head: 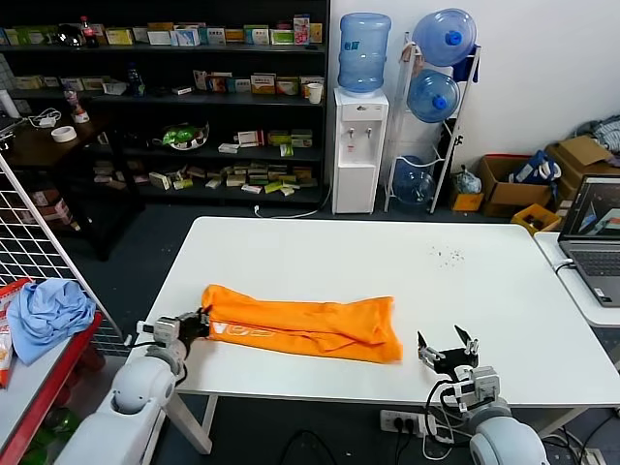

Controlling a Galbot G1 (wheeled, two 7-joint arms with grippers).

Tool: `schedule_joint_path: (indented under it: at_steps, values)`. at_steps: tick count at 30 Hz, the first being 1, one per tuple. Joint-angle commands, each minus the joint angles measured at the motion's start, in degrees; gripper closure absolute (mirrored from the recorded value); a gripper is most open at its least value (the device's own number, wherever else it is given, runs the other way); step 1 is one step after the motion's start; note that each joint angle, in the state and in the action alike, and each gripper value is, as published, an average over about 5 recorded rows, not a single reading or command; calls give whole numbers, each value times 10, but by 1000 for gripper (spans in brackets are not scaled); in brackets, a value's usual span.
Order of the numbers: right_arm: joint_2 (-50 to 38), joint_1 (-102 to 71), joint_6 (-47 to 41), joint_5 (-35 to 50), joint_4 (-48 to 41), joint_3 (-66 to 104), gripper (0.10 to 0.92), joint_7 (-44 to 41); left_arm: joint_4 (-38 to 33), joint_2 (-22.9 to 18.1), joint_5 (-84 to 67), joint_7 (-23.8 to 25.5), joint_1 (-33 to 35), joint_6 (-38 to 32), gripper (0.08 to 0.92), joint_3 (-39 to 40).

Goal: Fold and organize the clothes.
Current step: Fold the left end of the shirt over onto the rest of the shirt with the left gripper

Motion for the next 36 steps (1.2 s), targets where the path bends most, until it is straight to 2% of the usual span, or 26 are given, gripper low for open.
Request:
schedule_joint_path:
  at_steps: [1, 4, 6, 14, 18, 21, 36]
  values:
    - [-1, -1, 3, 1, 4, 2, 203, 1, 39, 88, 28, -3, -20, -15, 874, -67]
    - [2, -2, 5, -1, 5, 2, 203, 2, 32, 99, 25, -7, -19, -16, 874, -67]
    - [5, -3, 8, -4, 3, 2, 203, 4, 3, 98, 16, -14, -6, -13, 874, -62]
    - [14, -10, 13, -20, 3, 2, 203, 10, -202, 49, -41, -50, 63, 24, 874, 4]
    - [16, -17, 15, -26, 2, 6, 203, 12, -244, 25, -61, -64, 69, 34, 874, 64]
    - [20, -21, 17, -30, 0, 7, 203, 12, -236, 2, -67, -71, 57, 33, 874, 106]
    - [38, -28, 19, -40, -1, 14, 203, 13, -95, -151, -13, -79, -12, 14, 874, 241]
